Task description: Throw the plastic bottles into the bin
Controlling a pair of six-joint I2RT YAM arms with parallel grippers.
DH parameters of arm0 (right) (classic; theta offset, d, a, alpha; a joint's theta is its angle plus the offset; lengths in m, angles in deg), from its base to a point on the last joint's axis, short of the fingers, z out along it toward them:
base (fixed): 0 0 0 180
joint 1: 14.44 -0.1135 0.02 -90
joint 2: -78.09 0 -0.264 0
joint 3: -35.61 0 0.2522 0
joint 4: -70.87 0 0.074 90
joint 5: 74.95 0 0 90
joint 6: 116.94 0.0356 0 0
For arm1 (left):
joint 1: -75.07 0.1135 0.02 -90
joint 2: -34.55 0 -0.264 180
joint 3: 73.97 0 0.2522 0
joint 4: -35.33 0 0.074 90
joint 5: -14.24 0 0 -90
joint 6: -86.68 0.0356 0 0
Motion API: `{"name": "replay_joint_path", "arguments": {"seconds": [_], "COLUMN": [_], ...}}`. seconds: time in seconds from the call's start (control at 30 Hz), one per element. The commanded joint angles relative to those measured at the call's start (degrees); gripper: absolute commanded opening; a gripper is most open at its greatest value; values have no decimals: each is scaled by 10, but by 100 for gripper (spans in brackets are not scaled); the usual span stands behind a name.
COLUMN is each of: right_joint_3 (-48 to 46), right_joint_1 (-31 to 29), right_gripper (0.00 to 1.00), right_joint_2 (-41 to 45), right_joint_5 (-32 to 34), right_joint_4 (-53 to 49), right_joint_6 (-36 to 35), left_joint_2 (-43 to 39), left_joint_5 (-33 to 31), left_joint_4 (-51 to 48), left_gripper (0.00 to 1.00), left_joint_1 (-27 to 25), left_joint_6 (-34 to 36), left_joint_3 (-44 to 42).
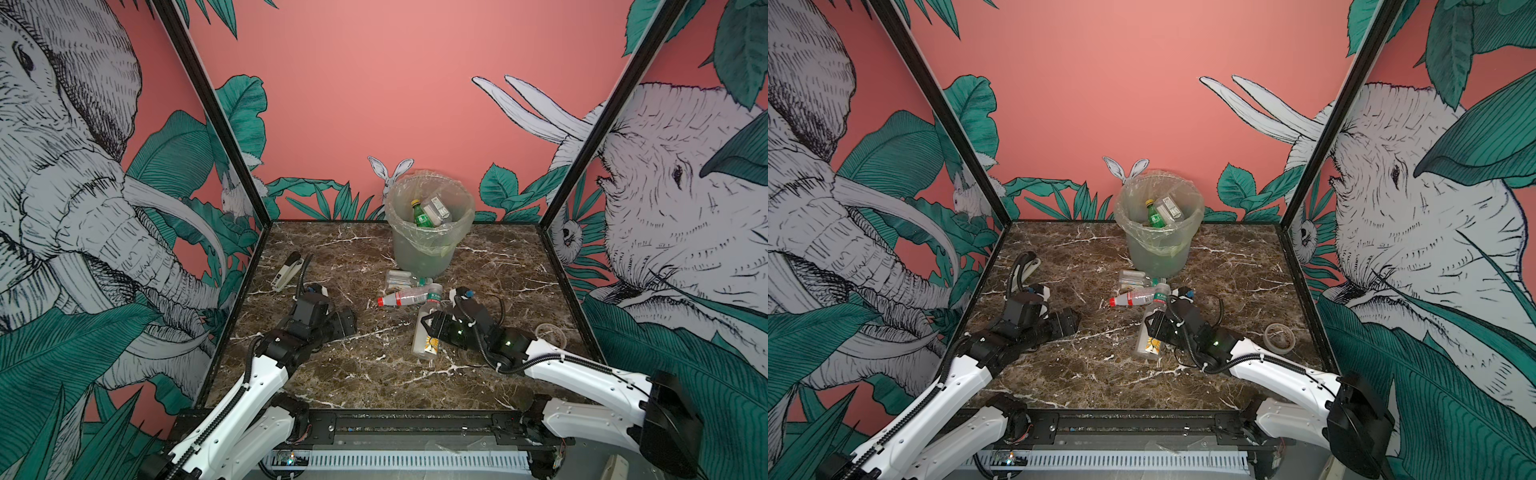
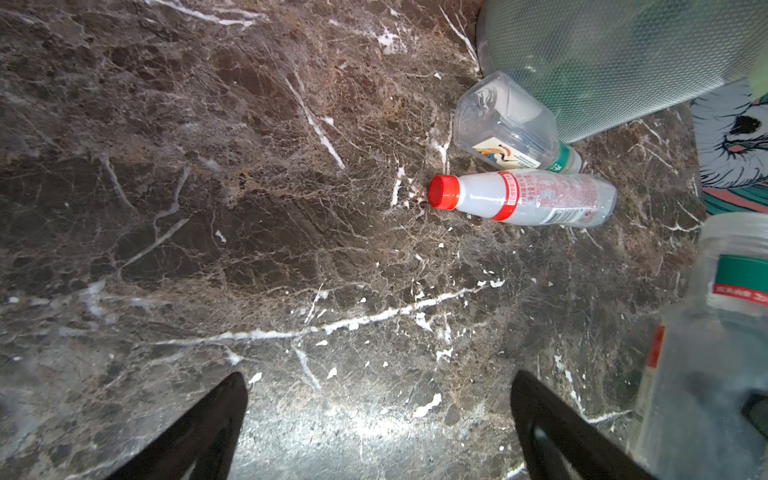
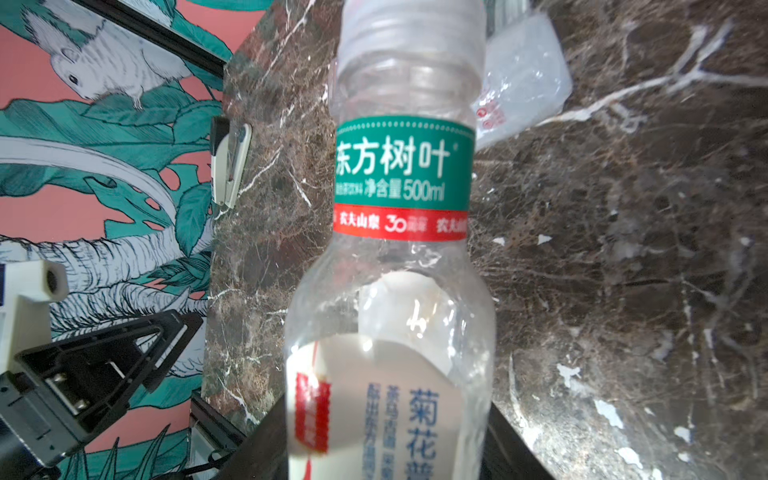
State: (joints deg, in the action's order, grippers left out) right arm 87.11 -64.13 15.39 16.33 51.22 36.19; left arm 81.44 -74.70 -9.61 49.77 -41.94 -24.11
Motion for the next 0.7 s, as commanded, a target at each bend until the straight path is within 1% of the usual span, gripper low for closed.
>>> {"name": "replay_joint_path", "arguments": {"seconds": [0.0,0.33,0.67], "right_joint_3": [-9,-13,-10], "right_joint_1": [16,56,85], "right_gripper": [58,59,61], "right_joint_2": [32,120,201], "right_joint_5": [8,15,22], "right_joint_4": [-12,-43,-22], "right_joint_6": [-18,-57,-110], "left_joint_2": [-2,-11,-17], "left_joint_5": [4,11,17], "left_joint_4": [15,25,39], "left_gripper": [99,99,99], "left_joint_1": [3,3,3], "left_joint_6": [-9,-19,-29], "left_joint_3": [-14,-21,-31]}}
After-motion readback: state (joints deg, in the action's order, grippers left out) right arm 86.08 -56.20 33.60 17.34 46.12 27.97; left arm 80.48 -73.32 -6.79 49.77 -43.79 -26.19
